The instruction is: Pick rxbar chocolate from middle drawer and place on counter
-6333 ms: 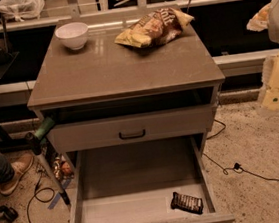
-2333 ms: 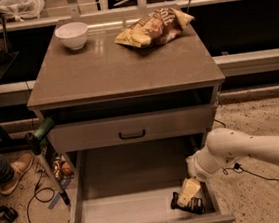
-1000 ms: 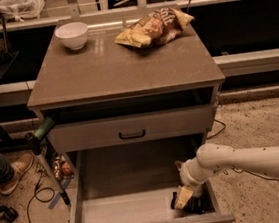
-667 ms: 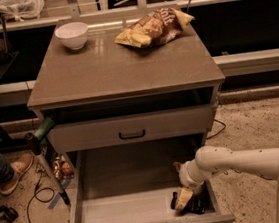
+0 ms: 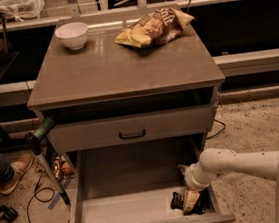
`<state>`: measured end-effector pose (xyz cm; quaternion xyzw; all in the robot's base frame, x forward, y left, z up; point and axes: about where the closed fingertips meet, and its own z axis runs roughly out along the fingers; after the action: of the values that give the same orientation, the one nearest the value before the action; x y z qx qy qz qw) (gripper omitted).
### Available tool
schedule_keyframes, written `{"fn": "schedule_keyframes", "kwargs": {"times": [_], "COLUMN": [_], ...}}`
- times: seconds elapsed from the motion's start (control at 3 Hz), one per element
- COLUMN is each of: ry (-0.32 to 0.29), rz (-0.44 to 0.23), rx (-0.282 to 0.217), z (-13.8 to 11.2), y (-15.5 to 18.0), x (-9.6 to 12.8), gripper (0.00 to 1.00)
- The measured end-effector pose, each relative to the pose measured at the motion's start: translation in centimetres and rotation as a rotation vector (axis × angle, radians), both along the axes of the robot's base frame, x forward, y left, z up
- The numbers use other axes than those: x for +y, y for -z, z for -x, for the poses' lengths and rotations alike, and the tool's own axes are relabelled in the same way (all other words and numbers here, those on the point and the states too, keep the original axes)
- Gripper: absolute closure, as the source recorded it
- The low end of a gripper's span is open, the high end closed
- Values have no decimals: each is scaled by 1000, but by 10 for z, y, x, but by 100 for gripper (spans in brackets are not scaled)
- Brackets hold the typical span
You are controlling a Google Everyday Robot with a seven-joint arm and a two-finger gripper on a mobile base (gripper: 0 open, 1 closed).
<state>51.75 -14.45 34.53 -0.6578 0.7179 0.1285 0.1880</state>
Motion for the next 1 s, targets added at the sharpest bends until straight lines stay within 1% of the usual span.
{"fn": "schedule_keyframes", "kwargs": {"times": [0.33,0.67,1.0], "ry": [-20,-43,-43], "rz": [22,36,36], "rx": [-1,-7,-7], "z": [4,7,7], "y": [1,-1,-8], "x": [-7,-7,-7], "gripper": [24,47,72]}}
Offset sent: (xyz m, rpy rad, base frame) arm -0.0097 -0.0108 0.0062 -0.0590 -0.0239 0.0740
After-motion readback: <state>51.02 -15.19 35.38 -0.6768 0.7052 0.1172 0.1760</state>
